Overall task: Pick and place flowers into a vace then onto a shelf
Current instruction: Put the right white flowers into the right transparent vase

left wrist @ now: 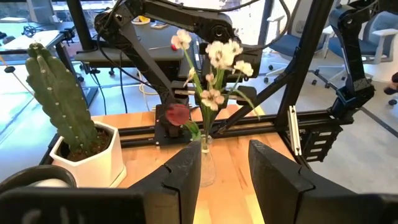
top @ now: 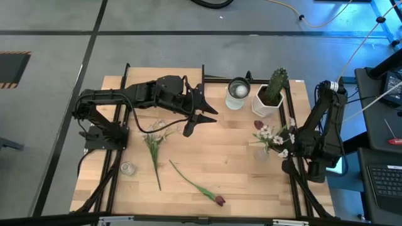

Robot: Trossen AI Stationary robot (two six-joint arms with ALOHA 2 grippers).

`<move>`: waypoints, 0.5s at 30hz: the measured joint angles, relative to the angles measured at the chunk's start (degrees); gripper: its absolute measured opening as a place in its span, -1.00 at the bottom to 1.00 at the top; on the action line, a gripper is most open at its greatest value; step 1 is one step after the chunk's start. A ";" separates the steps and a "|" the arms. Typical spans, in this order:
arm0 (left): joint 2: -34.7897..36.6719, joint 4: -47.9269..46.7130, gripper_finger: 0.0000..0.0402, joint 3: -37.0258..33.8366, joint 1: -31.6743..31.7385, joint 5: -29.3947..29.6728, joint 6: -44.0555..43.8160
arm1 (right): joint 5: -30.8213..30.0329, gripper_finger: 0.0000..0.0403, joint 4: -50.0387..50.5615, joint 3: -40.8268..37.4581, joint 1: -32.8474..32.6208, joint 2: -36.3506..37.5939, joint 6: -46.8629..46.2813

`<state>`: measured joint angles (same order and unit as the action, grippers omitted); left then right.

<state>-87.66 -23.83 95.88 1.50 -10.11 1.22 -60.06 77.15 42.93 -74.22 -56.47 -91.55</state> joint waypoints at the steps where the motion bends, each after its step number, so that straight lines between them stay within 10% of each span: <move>1: 0.00 0.00 -0.37 0.00 0.00 0.00 -0.01 | 0.50 -0.93 -0.14 -0.21 0.00 -0.01 0.01; 15: 0.02 0.01 -0.37 0.04 0.00 0.00 0.54 | 7.73 -0.88 -0.89 -0.23 0.00 -0.02 0.31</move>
<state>-87.64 -23.83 95.92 1.50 -10.11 1.76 -52.33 76.26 42.70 -74.22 -56.49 -91.24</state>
